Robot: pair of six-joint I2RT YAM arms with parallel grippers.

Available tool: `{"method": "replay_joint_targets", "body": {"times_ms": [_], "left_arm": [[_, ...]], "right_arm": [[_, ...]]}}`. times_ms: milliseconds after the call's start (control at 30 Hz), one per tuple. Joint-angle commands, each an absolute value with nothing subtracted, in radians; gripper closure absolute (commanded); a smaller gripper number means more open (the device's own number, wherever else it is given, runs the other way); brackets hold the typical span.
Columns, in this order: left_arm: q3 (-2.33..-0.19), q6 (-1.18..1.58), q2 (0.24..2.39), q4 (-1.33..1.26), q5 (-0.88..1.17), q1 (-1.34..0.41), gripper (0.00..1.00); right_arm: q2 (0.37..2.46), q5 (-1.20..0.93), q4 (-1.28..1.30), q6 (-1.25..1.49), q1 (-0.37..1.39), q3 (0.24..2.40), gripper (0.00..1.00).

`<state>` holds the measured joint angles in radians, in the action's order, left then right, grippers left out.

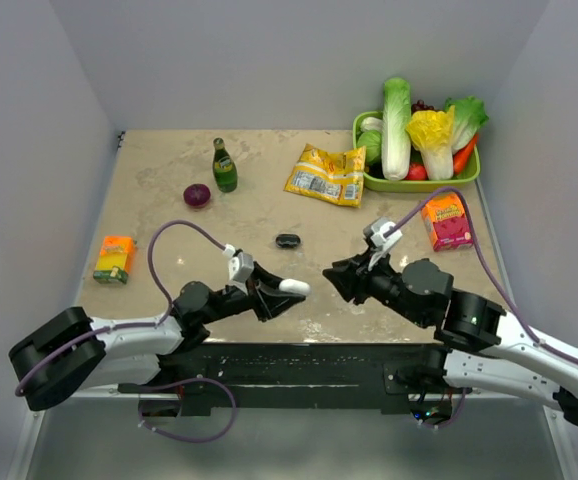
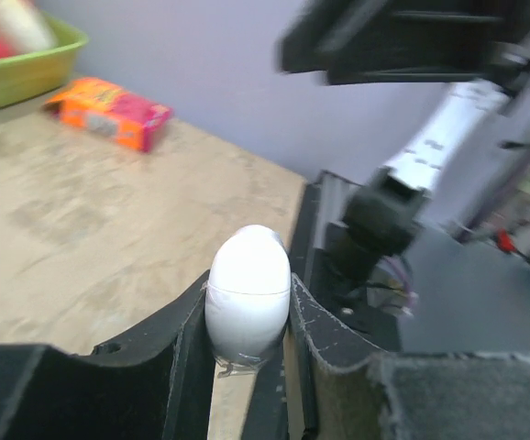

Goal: Insert the wireless bluetooth earbuds into the charging case
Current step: Place the charging case at the center of the board.

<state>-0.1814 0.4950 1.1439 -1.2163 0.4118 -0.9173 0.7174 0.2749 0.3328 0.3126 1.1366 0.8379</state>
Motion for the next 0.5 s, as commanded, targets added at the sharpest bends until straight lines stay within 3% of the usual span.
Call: {"method": "replay_joint_targets", "body": {"times_ms": [0,200,467], "left_arm": [[-0.238,0.529,1.152,-0.977,0.051,-0.887,1.00],[-0.322,0.696,1.316,-0.832,-0.080,-0.799,1.00],[-0.432,0.742,1.592,-0.804,0.095,-0.632,0.99]], "right_arm": [[0.739,0.457,0.270,0.376,1.134,0.761,0.64],[0.873,0.460,0.221,0.428,1.134,0.701,0.59],[0.899,0.402,0.173,0.443,1.134,0.658,0.58]]}}
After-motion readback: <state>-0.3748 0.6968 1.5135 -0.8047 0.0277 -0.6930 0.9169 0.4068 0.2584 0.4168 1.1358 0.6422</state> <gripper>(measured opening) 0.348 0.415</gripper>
